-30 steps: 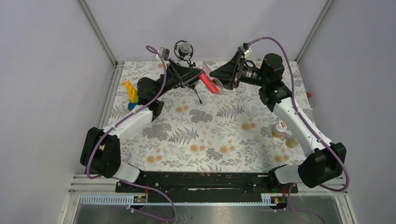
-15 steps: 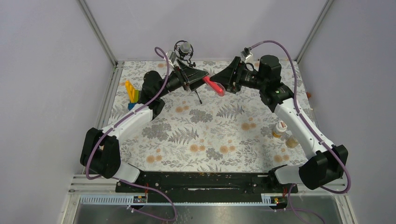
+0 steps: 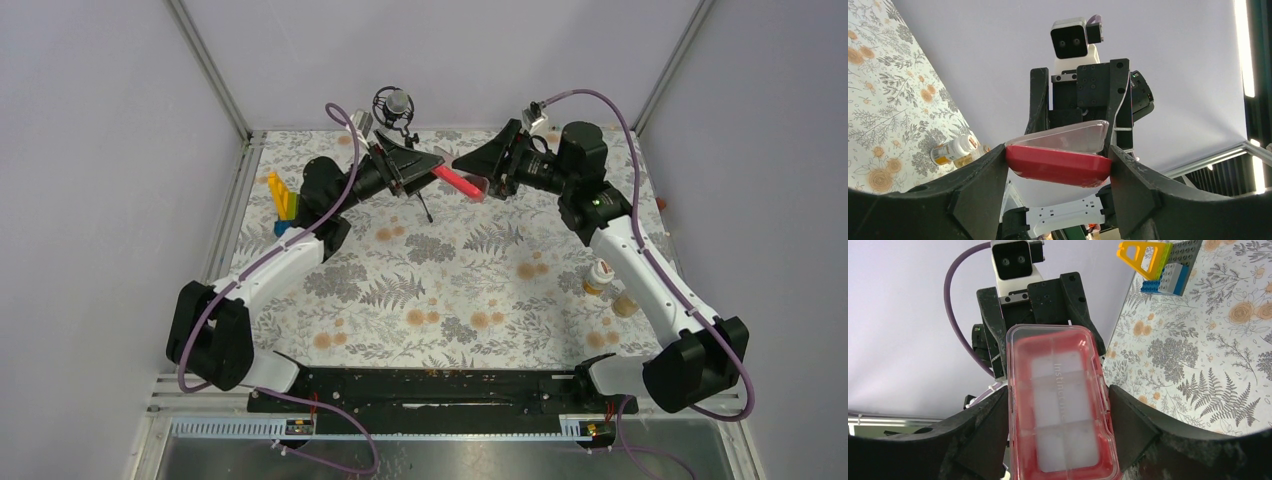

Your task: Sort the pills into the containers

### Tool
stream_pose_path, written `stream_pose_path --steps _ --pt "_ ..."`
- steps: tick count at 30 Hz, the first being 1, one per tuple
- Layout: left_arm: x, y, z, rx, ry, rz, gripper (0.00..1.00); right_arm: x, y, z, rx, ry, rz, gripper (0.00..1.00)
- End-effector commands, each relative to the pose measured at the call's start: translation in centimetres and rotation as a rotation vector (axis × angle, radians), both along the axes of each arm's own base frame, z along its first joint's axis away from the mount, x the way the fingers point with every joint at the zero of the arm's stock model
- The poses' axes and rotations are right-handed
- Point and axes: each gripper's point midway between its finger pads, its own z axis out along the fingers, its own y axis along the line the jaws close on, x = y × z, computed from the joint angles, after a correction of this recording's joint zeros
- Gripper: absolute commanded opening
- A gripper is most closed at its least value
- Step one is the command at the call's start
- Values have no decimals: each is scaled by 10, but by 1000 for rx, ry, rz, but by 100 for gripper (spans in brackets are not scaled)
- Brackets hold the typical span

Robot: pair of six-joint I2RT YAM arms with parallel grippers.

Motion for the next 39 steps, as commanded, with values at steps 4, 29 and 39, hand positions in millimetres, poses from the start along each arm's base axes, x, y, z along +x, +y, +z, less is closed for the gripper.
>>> stream_pose_path --steps 4,29,39 --pt "-9 10 14 -4 -114 44 0 4 -11 34 72 -93 -77 0" --pt "5 6 -12 152 -20 60 0 -18 -12 -20 -397 -388 76 67" --pt "-1 5 -10 177 -50 31 0 -10 -19 -34 -540 -390 43 51"
